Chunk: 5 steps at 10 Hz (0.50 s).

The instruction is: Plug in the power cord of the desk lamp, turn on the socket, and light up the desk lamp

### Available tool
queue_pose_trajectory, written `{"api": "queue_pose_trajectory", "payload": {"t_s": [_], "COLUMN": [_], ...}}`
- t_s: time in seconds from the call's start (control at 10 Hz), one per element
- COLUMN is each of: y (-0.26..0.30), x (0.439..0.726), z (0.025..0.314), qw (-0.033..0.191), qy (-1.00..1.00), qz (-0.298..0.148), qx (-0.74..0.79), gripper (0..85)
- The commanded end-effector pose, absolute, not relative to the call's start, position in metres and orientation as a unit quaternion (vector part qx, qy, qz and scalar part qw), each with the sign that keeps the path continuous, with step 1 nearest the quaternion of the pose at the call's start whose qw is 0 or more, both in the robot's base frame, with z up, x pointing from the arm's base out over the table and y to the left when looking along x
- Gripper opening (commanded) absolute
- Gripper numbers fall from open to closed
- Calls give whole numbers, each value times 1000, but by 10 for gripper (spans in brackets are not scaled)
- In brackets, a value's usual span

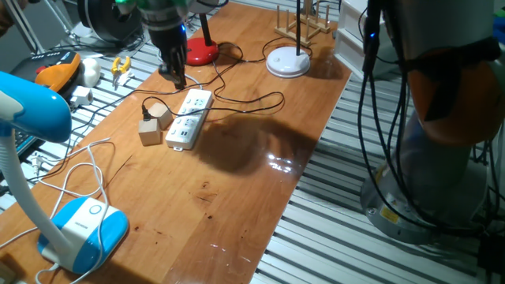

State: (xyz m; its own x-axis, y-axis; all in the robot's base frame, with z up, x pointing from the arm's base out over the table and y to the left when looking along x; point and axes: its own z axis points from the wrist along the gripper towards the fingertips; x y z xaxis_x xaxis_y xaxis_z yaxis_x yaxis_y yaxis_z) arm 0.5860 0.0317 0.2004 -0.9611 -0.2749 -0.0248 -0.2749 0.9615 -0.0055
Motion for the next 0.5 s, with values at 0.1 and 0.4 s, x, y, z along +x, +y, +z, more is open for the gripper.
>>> {"api": "queue_pose_trajectory", "payload": {"t_s": [0.1,0.4], "y": [25,29], "x": [629,643], "z": [199,188], "qw": [20,27], "qy": [988,987], "qz": [0,0], "qx": [-155,-160], "gripper": [510,510]}}
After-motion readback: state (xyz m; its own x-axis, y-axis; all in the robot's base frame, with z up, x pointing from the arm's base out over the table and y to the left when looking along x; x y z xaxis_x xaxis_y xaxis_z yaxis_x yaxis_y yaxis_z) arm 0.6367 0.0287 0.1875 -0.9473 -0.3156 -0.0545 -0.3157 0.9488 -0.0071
